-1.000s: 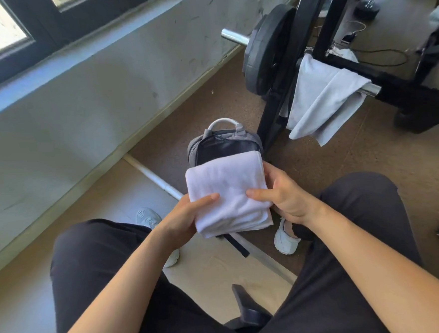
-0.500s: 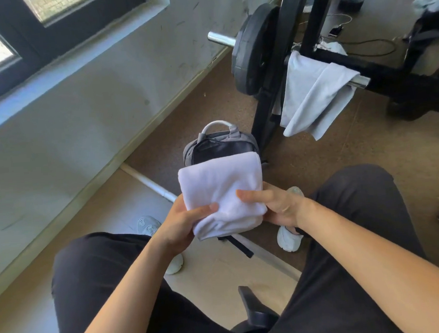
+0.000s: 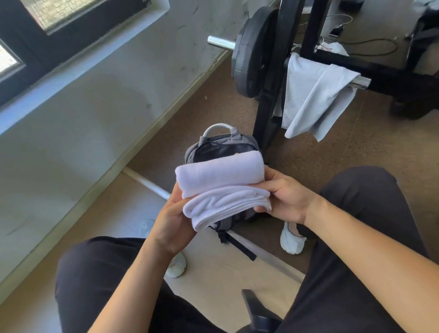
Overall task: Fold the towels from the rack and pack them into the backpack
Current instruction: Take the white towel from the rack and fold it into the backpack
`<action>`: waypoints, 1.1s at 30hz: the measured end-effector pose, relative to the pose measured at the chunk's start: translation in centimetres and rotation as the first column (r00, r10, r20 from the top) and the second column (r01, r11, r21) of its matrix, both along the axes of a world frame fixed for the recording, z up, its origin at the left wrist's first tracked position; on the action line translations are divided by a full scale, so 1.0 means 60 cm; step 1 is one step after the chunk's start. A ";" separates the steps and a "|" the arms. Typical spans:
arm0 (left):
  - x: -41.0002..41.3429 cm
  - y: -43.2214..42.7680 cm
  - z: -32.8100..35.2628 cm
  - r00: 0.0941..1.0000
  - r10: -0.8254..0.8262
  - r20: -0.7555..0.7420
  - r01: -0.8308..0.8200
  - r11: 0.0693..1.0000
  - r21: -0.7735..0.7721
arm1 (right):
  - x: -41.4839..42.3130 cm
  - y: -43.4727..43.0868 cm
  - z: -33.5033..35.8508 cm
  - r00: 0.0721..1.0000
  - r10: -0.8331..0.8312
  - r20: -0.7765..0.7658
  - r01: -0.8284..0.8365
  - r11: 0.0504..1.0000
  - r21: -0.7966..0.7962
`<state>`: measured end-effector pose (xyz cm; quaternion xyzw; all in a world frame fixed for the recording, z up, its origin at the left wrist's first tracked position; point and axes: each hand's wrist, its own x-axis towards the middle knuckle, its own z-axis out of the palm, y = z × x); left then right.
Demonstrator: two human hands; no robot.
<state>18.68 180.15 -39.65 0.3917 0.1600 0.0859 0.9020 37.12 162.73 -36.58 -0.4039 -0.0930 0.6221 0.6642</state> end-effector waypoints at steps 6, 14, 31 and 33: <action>0.001 -0.003 0.010 0.999 0.023 -0.028 -0.025 0.997 -0.074 | 0.002 -0.002 -0.010 0.988 0.008 -0.153 -0.001 0.999 0.043; 0.000 0.008 0.010 0.975 0.004 -0.223 -0.006 1.000 -0.008 | 0.001 0.002 -0.011 0.986 0.117 0.122 -0.109 0.992 -0.067; 0.016 0.002 -0.025 0.789 -0.052 -0.612 0.596 0.303 0.744 | 0.012 0.002 -0.073 0.247 0.517 0.820 -0.201 0.855 -0.478; 0.027 -0.008 -0.028 0.754 -0.019 -0.657 0.655 0.094 0.750 | 0.015 0.002 -0.078 0.136 0.594 0.793 -0.216 0.799 -0.562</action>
